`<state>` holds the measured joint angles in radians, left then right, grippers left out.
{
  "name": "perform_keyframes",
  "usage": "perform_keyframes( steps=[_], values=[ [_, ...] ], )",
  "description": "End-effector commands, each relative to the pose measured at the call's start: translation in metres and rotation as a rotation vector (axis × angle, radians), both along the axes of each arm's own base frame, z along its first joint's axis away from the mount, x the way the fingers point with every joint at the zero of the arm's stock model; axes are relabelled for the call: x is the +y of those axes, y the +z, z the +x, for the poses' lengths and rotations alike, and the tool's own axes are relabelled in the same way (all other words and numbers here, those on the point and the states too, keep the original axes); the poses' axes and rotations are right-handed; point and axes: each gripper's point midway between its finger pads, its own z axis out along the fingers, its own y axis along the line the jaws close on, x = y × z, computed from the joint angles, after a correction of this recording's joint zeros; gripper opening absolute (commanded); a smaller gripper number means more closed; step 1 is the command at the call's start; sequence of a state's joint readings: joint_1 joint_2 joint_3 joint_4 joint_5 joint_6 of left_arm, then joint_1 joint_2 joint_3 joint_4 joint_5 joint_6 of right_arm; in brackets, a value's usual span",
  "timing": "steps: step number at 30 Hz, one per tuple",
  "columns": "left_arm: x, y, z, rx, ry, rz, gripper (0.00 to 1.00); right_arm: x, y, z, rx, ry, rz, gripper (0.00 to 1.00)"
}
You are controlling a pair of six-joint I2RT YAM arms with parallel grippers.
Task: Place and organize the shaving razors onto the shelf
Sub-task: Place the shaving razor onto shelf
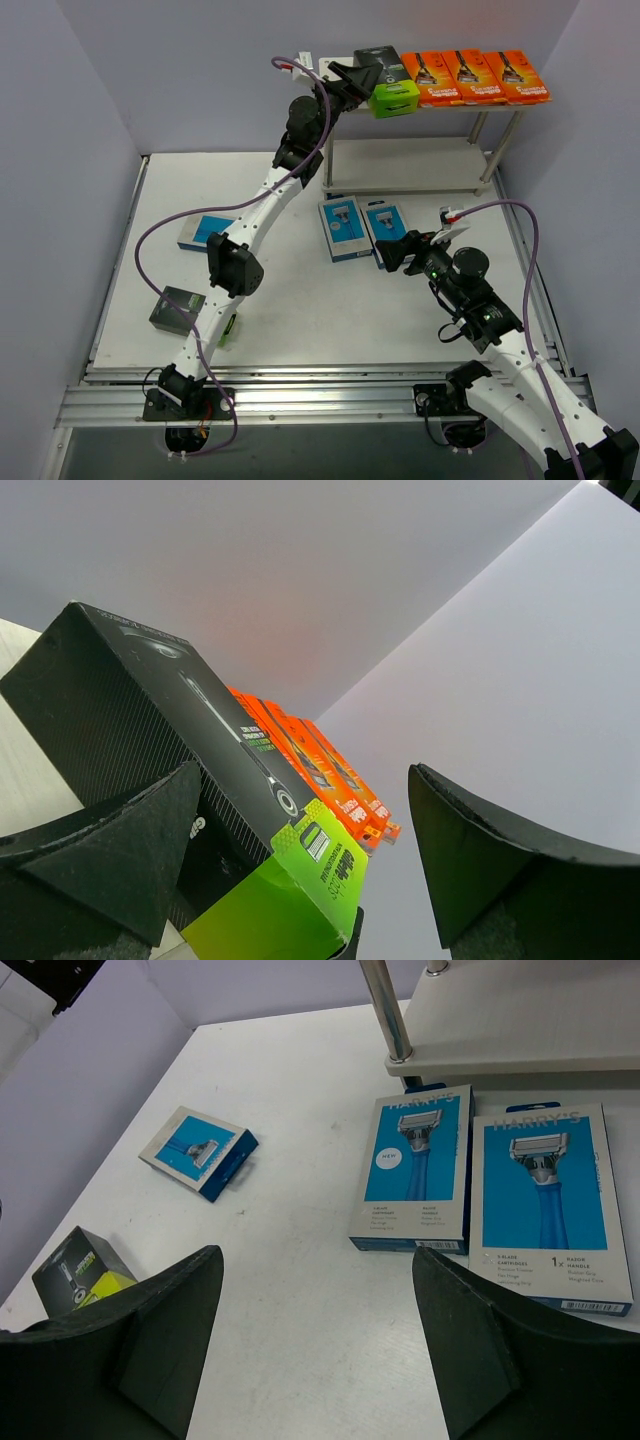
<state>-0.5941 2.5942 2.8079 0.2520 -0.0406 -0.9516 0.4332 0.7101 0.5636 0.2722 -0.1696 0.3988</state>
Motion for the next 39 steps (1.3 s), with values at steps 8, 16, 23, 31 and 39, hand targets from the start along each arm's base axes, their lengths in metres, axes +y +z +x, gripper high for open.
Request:
perform_keyframes(
  steps=[8, 16, 23, 31, 39],
  values=[
    [-0.006, -0.019, 0.008, 0.025, 0.001, 0.003, 0.94, -0.002, 0.007, 0.005, -0.031, -0.018, -0.006, 0.72],
    [0.007, 0.0, -0.004, -0.037, -0.054, 0.045, 0.94, -0.002, 0.007, 0.008, -0.026, -0.026, -0.023, 0.72],
    [0.055, 0.047, -0.022, -0.102, -0.01, 0.098, 0.94, -0.004, 0.01, 0.011, -0.026, -0.033, -0.046, 0.72],
    [0.125, 0.081, -0.053, -0.134, 0.034, 0.137, 0.94, 0.006, 0.031, 0.021, -0.054, -0.007, -0.037, 0.72],
    [0.195, 0.039, -0.094, 0.021, 0.115, 0.369, 0.94, 0.036, 0.091, 0.053, -0.119, 0.021, 0.001, 0.62]
  ],
)
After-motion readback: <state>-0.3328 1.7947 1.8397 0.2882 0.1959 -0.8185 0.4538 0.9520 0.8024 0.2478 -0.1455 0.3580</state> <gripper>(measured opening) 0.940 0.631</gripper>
